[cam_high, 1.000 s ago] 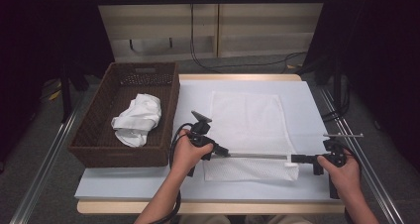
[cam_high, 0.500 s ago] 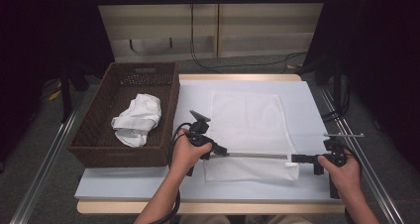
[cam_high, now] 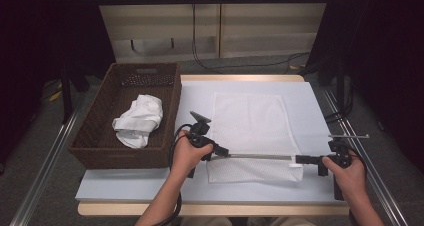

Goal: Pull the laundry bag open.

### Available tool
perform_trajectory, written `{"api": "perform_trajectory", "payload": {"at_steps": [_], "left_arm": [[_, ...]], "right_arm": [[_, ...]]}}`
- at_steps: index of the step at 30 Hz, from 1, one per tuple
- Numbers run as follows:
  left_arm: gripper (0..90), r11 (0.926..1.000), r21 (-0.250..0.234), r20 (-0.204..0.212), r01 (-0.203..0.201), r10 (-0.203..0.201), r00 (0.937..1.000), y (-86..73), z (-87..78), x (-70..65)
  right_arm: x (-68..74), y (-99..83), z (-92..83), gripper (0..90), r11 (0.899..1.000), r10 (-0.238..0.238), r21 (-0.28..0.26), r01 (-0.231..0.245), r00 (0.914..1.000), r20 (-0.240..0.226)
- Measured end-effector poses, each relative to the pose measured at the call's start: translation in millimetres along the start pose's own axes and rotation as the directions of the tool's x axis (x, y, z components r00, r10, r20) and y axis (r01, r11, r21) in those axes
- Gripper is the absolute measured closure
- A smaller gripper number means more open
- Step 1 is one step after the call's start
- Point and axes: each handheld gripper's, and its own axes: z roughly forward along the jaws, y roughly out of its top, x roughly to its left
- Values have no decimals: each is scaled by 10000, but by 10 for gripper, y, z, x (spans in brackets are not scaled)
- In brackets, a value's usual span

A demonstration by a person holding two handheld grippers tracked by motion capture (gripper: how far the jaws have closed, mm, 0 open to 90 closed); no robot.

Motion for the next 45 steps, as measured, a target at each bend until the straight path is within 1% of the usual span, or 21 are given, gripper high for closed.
{"api": "perform_trajectory", "payload": {"at_steps": [1,4,5,16,17,18,19,20,21,22,23,25,27,30,31,33,35,37,41,42,45], "left_arm": [[868,9998,103,-118,-161,162,9998,3,-5,-2],[867,9999,34,-195,-138,139,9997,5,17,-3],[867,10000,91,-44,-36,37,10000,2,13,7],[867,10000,0,-120,20,-20,9999,-6,4,1],[868,10000,10,-137,-81,81,9999,-4,5,3],[868,9999,-99,-35,46,-46,10000,-7,6,-6],[867,10000,-67,-87,-72,71,9999,-6,-2,3],[868,9999,58,-341,-127,129,9993,-6,-10,4],[868,10000,-59,-388,17,-19,9992,-11,-19,7],[867,9998,-140,-273,104,-108,9996,-14,-26,16],[867,10000,9,-115,24,-24,9999,-17,-40,22],[867,10000,-21,-198,-50,50,9998,-13,-39,1],[867,9999,13,-273,-136,137,9995,-7,-34,-6],[867,10000,66,-116,-47,48,9999,-11,-41,36],[867,10000,22,-451,-8,9,9990,-14,-46,24],[867,10000,-24,-419,-14,13,9991,-14,-85,39],[867,9999,-122,-503,78,-84,9987,-21,-106,39],[867,10000,-28,-419,-2,1,9991,-19,-108,41],[867,9999,-30,-710,-101,99,9974,-19,-110,23],[867,10000,-16,-567,-28,27,9984,-20,-113,23],[867,10000,-9,-606,-42,42,9982,-21,-113,23]], "right_arm": [[-2,0,-8,884,10000,-23,13,23,10000,0],[3,-3,-6,884,10000,-41,7,41,9999,110],[0,-4,-3,884,10000,-20,-16,20,10000,81],[2,-1,-12,884,10000,-20,-7,20,10000,-40],[2,-1,-13,885,10000,-16,-30,15,10000,-33],[4,-1,-15,884,10000,-43,-4,43,10000,-7],[5,-2,-14,884,10000,-92,-12,92,9999,49],[9,-2,-14,885,10000,-86,-14,86,10000,45],[13,-1,-19,885,9999,-127,9,127,9995,285],[1,0,-29,885,9999,-159,-15,160,9992,359],[-13,-2,-42,885,10000,11,-59,-10,9998,195],[-31,-4,-59,885,9999,45,-104,-44,10000,28],[-19,-4,-55,885,10000,-22,-64,23,9999,160],[-33,-5,-54,885,10000,61,-27,-61,9999,90],[-42,-6,-54,884,10000,69,-30,-69,10000,65],[-58,-7,-68,885,9999,4,-119,1,9992,402],[-95,-7,-104,885,9997,155,-170,-151,9996,255],[-117,-18,-124,884,9996,214,-175,-208,9993,316],[-97,-14,-131,884,9998,24,-199,-18,9994,346],[-91,-12,-134,884,9998,26,-212,-19,9994,335],[-93,-13,-128,884,9998,8,-203,-1,9994,333]]}}
